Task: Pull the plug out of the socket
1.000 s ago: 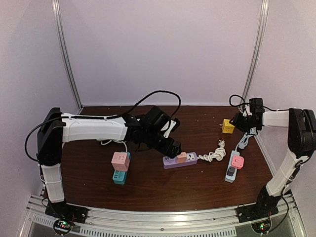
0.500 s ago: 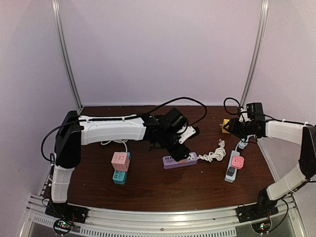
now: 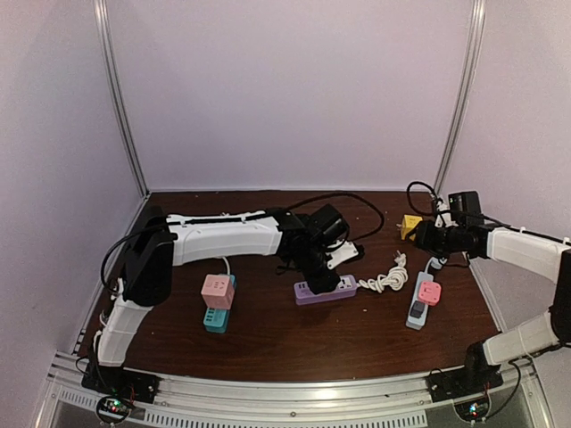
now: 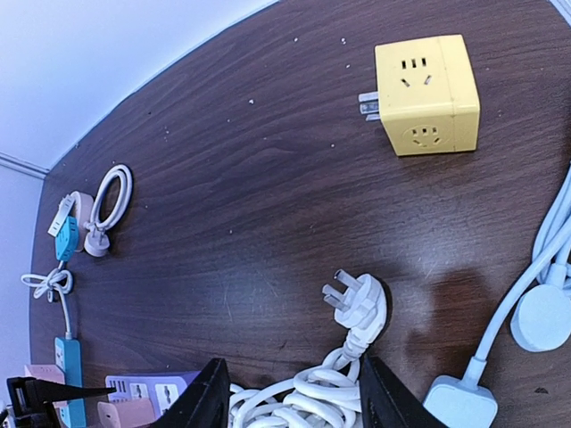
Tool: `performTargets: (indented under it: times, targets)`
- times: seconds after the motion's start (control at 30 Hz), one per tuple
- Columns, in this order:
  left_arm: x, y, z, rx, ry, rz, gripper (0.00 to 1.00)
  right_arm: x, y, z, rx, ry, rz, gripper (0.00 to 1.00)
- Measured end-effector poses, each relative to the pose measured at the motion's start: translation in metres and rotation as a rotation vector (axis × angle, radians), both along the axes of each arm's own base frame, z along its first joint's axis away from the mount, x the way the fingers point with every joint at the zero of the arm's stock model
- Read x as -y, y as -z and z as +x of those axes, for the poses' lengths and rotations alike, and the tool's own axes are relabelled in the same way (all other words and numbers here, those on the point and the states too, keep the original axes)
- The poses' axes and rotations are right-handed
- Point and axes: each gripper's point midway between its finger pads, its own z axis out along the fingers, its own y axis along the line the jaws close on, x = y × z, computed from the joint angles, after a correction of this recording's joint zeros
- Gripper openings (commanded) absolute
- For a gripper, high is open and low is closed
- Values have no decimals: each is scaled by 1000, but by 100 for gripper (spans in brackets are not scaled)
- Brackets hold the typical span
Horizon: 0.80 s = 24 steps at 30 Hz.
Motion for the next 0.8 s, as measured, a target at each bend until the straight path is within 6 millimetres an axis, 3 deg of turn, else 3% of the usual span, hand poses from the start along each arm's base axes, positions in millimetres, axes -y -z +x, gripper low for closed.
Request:
performTargets:
  times: [0.27,0.47,0.8]
  targets:
    - [-8,11,0,-3,-12,48,26,-34,2,-11,-10,-91,13,49]
    - [-10,11,3,-16,-91,38,14,-57,24,-30,-63,-124,133,36]
    - [-11,10,9,-50,-248,1,12,-115,37,-44,-116,-196,338,13]
